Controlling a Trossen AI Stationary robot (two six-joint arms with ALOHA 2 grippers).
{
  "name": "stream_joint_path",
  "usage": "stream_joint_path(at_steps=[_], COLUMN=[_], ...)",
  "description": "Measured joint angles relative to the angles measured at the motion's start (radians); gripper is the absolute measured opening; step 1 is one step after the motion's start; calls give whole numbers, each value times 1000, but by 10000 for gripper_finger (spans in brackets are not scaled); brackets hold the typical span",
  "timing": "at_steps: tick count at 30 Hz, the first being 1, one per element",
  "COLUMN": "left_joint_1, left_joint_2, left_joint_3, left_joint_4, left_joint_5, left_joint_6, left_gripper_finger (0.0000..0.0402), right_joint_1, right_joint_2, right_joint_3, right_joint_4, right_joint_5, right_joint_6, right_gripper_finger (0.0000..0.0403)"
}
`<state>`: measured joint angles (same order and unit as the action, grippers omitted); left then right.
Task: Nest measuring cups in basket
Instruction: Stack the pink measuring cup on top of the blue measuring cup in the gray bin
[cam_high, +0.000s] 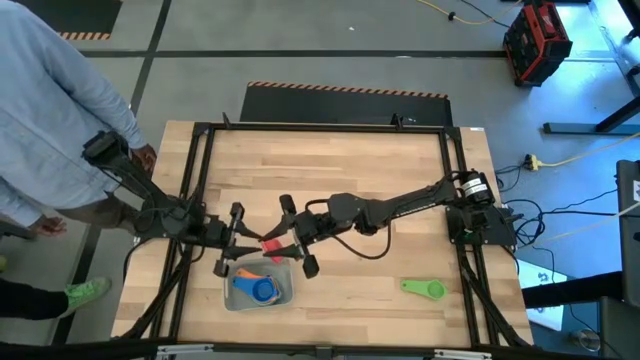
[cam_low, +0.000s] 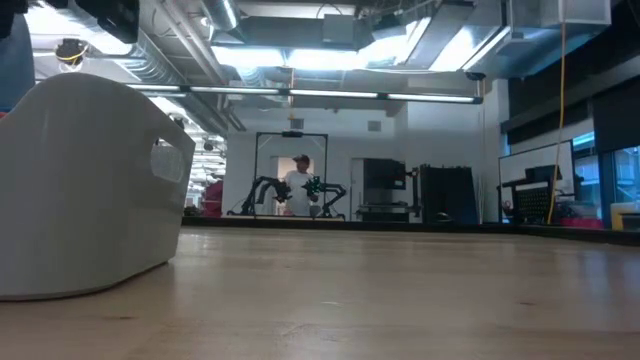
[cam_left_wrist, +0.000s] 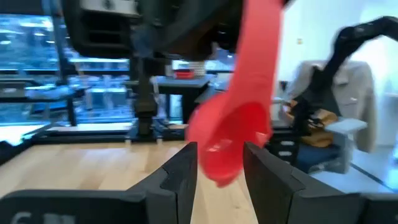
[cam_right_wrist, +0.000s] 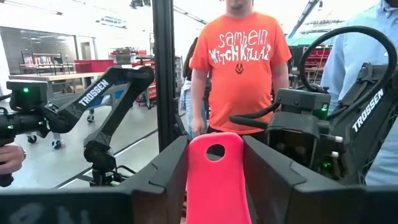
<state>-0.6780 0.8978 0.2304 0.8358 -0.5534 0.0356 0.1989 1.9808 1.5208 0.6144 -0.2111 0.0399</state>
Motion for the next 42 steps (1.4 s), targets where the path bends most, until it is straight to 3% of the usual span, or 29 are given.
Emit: stream_joint_path(at_steps=[10, 16, 28, 32, 38, 42], left_joint_1=[32, 71, 140, 148, 148, 148], left_joint_2=[15, 15, 15, 15, 16, 16], left_joint_3=[0, 1, 1, 1, 1, 1], left_joint_4=[58, 58, 79, 79, 75, 75], left_joint_5=[26, 96, 103, 104, 104, 104], left_joint_6=[38, 38, 46, 46, 50, 52], left_gripper_finger=[122, 122, 118, 90, 15, 11], right_joint_1=[0, 0, -3, -3, -3, -3], right_joint_2=[0, 0, 0, 0, 0, 0], right_joint_3=[0, 0, 0, 0, 0, 0], right_joint_4=[5, 36, 49, 49, 49, 49], right_joint_5=[0, 35, 61, 65, 72, 72], right_joint_6=[0, -39, -49, -51, -52, -50], right_gripper_finger=[144, 146, 148, 148, 149, 149])
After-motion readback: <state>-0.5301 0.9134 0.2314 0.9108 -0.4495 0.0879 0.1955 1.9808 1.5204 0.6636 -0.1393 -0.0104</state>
